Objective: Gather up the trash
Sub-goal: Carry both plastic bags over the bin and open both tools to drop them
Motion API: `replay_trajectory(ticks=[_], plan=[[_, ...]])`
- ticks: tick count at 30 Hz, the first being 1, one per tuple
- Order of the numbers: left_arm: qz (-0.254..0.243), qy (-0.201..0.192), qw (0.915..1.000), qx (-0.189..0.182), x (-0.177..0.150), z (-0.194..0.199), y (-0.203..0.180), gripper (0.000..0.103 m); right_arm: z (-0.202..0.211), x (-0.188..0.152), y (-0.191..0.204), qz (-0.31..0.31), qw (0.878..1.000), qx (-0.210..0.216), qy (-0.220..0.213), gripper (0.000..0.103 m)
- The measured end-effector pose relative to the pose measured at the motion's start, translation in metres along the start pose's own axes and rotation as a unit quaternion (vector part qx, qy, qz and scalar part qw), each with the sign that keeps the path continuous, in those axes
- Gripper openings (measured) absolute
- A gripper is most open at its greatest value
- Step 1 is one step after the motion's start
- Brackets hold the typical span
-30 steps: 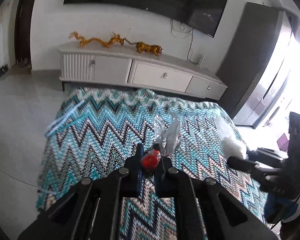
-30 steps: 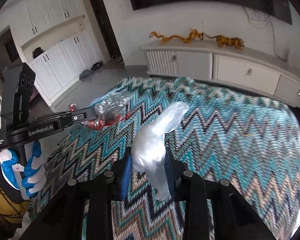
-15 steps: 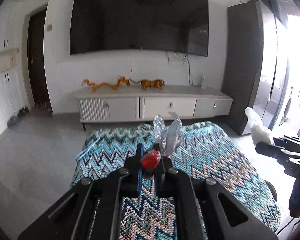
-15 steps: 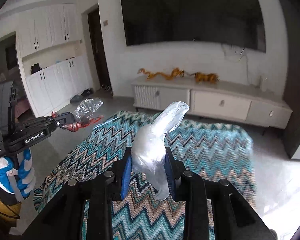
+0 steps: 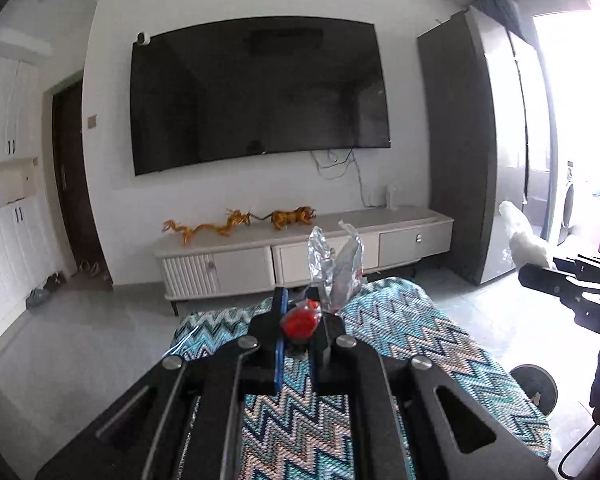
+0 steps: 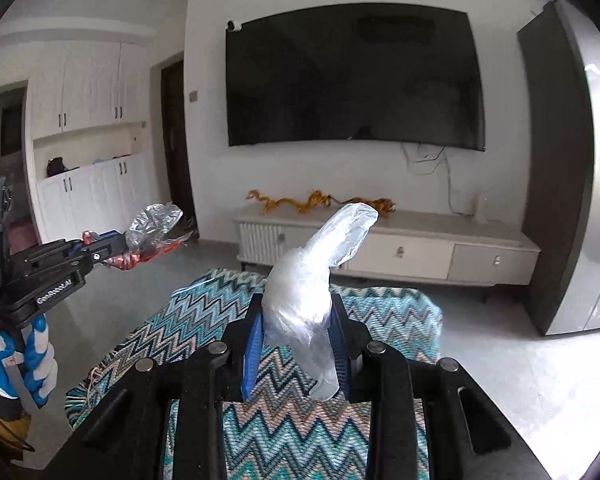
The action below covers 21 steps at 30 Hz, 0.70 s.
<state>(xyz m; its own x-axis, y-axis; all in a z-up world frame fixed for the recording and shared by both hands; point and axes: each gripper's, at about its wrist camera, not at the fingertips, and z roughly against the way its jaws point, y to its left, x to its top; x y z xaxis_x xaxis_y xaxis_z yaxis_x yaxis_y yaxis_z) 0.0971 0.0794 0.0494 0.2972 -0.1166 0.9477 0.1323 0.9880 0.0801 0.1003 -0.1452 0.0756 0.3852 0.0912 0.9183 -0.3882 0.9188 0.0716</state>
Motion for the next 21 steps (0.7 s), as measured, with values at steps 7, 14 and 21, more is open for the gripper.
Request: replay_trajectory(ticks=[7,14,21], plan=[[-0.024,-0.012,0.9995,-0.018,0.012,0.003,-0.034,0.008,0.032,-0.008,-0.029,-0.017,0.999,-0.042,-0.026,0.029],[-0.047,-0.008,0.9978,-0.046,0.019,-0.012,-0.076,0.008,0.061,-0.022,-0.08,-0.054,0.993,-0.097,-0.041,0.029],[-0.073,0.027,0.9887,-0.128,0.026,-0.041,-0.146,0.009,0.095,-0.047,-0.137,-0.081,0.981,-0.176,-0.033,0.029]])
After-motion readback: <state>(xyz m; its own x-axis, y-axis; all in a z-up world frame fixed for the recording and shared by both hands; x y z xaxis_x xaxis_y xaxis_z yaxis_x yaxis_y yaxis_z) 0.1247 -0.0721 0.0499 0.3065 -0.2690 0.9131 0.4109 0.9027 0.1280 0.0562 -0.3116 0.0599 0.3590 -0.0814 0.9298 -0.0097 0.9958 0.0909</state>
